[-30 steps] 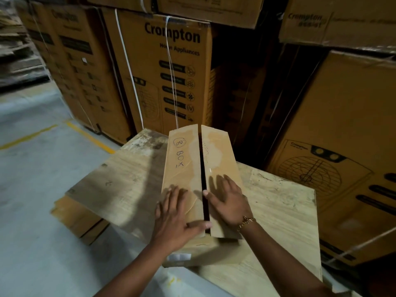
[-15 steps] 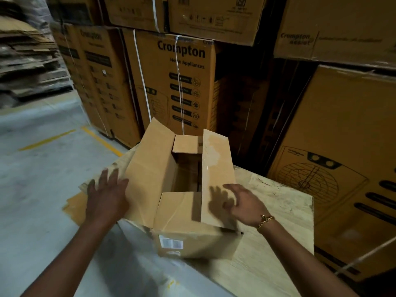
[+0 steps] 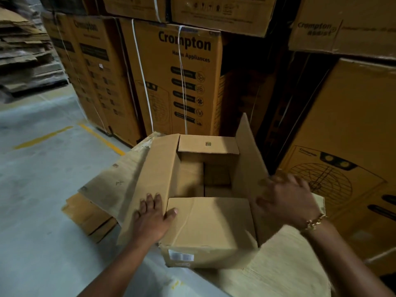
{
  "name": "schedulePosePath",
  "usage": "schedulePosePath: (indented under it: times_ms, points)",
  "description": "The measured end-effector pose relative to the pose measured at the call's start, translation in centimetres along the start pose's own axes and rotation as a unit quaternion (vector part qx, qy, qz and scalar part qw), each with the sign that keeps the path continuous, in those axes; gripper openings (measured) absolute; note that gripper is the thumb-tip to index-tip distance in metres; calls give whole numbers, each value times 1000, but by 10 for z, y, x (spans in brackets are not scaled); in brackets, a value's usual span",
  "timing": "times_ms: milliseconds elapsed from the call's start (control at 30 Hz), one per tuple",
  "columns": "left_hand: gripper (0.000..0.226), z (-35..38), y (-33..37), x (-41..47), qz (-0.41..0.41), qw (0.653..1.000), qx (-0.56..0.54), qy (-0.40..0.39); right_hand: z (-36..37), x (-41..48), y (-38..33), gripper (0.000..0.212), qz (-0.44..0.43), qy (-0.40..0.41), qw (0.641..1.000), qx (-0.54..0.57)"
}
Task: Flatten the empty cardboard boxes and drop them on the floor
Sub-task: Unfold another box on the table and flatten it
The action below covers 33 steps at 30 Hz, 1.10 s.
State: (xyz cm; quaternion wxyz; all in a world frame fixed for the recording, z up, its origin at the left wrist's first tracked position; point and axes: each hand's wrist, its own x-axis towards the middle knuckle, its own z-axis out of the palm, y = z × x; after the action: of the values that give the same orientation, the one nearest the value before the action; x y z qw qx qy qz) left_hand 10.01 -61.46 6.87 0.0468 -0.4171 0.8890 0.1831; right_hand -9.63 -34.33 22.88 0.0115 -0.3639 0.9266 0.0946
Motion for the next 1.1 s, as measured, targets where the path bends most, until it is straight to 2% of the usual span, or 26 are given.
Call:
schedulePosePath:
  times_ms: [133, 200, 267, 367, 400, 467, 500, 567, 633, 700, 767, 800, 900, 933, 1000, 1033, 1067, 1100]
  points:
    - [90, -6, 7, 36, -20, 997, -70, -16, 32, 29, 29, 61, 115, -97, 989, -8]
    - [87, -6, 10, 50, -35, 992, -113, -35, 56, 40, 24, 75, 141, -142, 974, 103]
    - [82, -2, 10, 59, -48, 987, -150, -42, 78, 47, 9, 86, 162, -188, 931, 268]
    - [69, 3, 11, 65, -51, 969, -240, -43, 106, 62, -18, 91, 238, -231, 816, 473]
    - [63, 4, 12, 65, -47, 959, -276, -42, 117, 71, -23, 96, 257, -236, 788, 507]
    - [48, 3, 13, 63, -48, 947, -316, -45, 149, 95, -18, 110, 272, -244, 756, 543]
    - [45, 3, 13, 63, -49, 943, -325, -47, 148, 99, -20, 109, 275, -259, 750, 543]
    - [47, 2, 11, 62, -44, 940, -335, -55, 130, 101, -27, 91, 288, -278, 750, 526]
    - [64, 1, 6, 61, -38, 942, -328, -60, 109, 100, -32, 78, 290, -280, 767, 500]
    - [79, 0, 6, 60, -48, 947, -313, -60, 104, 98, -30, 79, 285, -264, 793, 470]
    - [78, -3, 7, 60, -67, 948, -306, -64, 91, 93, -33, 73, 276, -244, 809, 458]
    - [75, -4, 8, 61, -81, 943, -315, -77, 78, 88, -36, 66, 271, -247, 803, 470]
    - [82, -20, 11, 57, -99, 872, -460, -132, 38, 69, -40, 46, 225, -271, 800, 486]
    - [74, -29, 12, 52, -91, 850, -501, -135, 25, 62, -38, 46, 211, -266, 801, 494]
    - [49, -47, 8, 41, -66, 831, -538, -128, 10, 52, -28, 56, 196, -272, 779, 530]
    - [50, -52, 4, 36, -63, 826, -546, -128, 8, 47, -24, 68, 163, -283, 781, 532]
    - [62, -57, -2, 33, -56, 823, -548, -138, 8, 41, -18, 72, 145, -301, 785, 521]
    - [74, -61, -5, 28, -43, 819, -553, -146, 10, 36, -14, 62, 144, -315, 783, 517]
